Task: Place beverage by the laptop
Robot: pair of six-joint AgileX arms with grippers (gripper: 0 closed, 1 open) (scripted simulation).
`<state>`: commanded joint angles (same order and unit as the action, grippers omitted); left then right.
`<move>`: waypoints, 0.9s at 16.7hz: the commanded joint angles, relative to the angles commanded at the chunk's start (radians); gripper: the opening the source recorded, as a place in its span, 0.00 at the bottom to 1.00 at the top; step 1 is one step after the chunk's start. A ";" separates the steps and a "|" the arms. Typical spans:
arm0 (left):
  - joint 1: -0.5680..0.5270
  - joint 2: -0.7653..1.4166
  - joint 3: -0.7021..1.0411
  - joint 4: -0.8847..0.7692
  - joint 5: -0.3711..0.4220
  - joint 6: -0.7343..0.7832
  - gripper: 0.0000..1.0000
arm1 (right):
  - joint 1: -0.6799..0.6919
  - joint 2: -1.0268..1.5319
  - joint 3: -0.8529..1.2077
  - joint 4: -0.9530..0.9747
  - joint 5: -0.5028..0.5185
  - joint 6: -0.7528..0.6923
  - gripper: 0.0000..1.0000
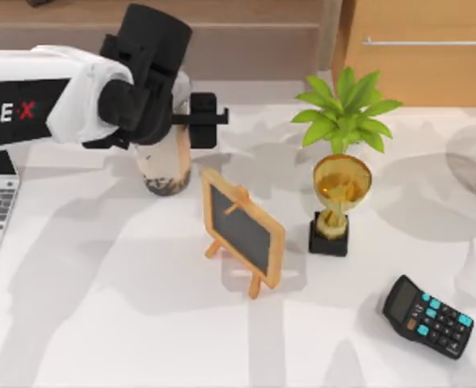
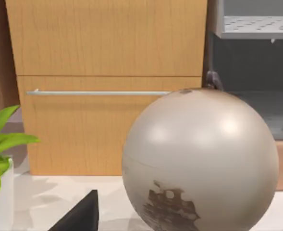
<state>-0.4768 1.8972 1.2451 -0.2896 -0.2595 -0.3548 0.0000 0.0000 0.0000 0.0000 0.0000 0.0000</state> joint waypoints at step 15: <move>0.008 -0.074 0.046 -0.016 0.001 0.026 0.00 | 0.000 0.000 0.000 0.000 0.000 0.000 1.00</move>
<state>-0.4693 1.8228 1.2911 -0.3052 -0.2581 -0.3288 0.0000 0.0000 0.0000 0.0000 0.0000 0.0000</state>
